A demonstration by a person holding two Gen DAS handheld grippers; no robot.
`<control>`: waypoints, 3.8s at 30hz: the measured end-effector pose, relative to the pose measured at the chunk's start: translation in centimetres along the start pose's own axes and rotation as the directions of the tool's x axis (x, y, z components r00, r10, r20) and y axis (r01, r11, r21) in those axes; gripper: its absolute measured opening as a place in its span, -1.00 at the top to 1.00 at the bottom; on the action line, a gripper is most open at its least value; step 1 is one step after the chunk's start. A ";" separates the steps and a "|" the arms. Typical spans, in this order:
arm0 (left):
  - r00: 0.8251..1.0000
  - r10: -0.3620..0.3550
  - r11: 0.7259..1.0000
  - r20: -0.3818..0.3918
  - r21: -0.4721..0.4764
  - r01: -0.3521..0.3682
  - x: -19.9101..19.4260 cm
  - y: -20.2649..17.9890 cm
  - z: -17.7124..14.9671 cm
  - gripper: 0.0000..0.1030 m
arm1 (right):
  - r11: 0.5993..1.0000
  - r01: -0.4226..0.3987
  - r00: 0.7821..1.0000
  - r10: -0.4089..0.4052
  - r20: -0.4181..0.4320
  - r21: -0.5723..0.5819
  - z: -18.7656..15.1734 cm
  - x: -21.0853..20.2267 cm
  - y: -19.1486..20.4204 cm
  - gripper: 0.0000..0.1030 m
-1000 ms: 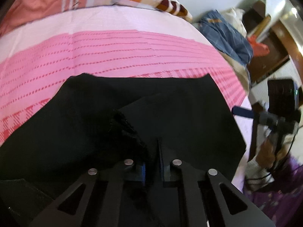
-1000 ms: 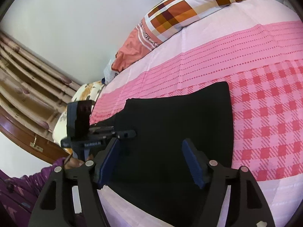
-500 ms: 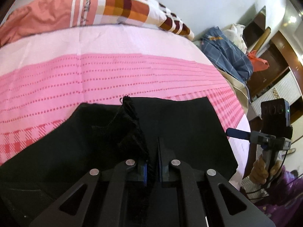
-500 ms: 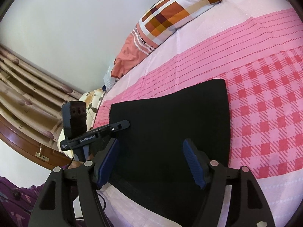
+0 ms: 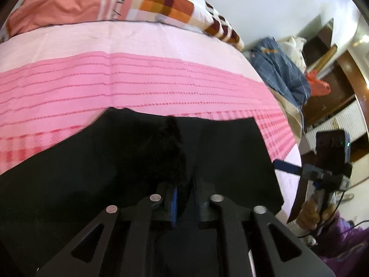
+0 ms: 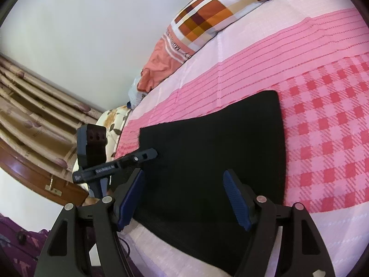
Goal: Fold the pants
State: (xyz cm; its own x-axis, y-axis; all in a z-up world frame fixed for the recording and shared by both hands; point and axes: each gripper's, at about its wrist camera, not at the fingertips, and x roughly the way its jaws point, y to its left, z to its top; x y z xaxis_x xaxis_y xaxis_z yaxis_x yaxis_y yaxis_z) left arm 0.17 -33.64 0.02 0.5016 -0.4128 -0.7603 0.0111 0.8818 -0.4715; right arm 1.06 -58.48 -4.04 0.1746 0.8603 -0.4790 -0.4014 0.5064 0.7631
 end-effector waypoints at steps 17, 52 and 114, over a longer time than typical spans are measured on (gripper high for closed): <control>0.885 -0.440 0.830 -0.151 -0.445 0.336 0.9 3.0 -8.9 0.13 | 0.999 -0.037 0.999 0.038 -0.029 0.006 -1.9 -0.1 1.9 -0.54; 0.955 -0.261 0.855 -0.143 -0.493 0.160 -0.5 3.6 -9.9 0.69 | 0.993 -0.073 0.997 0.073 0.006 0.090 -2.1 -1.1 0.4 -0.66; 0.954 -0.300 0.749 -0.017 -0.623 0.224 -1.6 5.6 -10.8 0.70 | 0.449 0.293 0.883 -0.467 0.058 -0.844 -13.3 12.6 15.2 0.88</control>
State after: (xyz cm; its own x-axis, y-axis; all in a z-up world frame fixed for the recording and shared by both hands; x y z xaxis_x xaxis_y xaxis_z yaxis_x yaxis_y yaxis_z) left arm -9.90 -30.49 -6.26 0.4601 -0.6620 -0.5917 -0.4186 0.4260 -0.8021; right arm -14.82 -40.70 -4.24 0.3937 0.5263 -0.7536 -0.8880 0.4296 -0.1639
